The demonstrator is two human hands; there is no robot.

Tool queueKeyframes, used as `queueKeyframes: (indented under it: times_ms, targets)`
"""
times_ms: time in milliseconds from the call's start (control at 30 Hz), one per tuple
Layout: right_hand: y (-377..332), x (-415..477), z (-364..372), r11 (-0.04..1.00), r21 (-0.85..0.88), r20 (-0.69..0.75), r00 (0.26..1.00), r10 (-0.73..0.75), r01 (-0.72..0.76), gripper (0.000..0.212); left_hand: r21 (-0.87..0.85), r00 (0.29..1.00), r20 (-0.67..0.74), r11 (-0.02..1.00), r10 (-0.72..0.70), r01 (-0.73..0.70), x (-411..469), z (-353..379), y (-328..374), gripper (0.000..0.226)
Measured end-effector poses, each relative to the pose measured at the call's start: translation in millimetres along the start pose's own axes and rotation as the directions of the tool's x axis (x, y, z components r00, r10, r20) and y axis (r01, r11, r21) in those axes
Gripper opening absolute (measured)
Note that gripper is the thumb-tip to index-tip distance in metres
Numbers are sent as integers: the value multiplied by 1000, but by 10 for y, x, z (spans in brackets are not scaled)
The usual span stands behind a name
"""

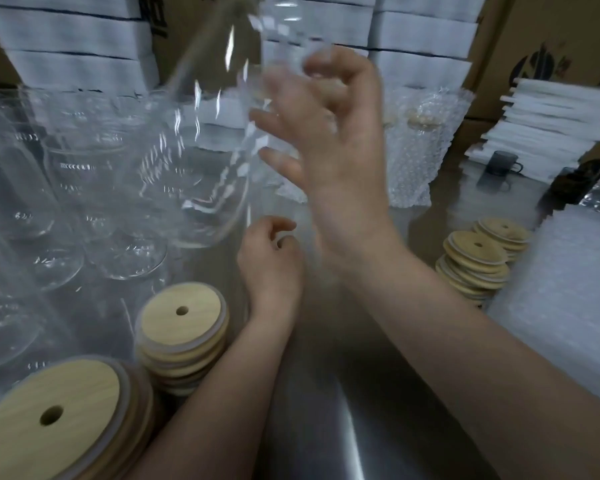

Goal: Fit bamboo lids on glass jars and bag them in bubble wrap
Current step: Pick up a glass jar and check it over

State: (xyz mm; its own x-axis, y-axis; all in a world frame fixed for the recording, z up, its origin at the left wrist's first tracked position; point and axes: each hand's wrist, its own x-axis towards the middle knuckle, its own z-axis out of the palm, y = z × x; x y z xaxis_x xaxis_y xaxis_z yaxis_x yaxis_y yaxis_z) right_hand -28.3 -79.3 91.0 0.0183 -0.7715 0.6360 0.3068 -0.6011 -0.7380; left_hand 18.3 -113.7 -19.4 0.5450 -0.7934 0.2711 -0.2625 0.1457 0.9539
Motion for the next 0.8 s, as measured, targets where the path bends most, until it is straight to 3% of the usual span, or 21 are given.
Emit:
queueKeyframes:
  times_ms: [100,233,333,567,700,800]
  targets:
    - [-1,-71,-329,964,142,-70,969,238,-227,35,-192,998,-51,981,-23,13,-13,-47,22,17]
    - [154,-217,-652,888,260,-182,884,432,-380,46,-157,998,-46,987,32,-39,21,-89,7,22]
    - [271,-250,-782,816,370,-262,793,550,-444,26,-309,997,-16,949,-77,68,79,-96,46,35]
    - [523,-234,-873,744,461,-244,737,630,-484,29,-456,983,59,871,-173,181,160,-166,31,33]
    - [606,-216,-882,729,410,-218,718,661,-547,61,-475,979,77,856,-189,203,225,-214,34,32]
    - [608,-196,-915,740,360,-209,723,658,-569,57,-469,979,92,860,-182,204,214,-218,60,30]
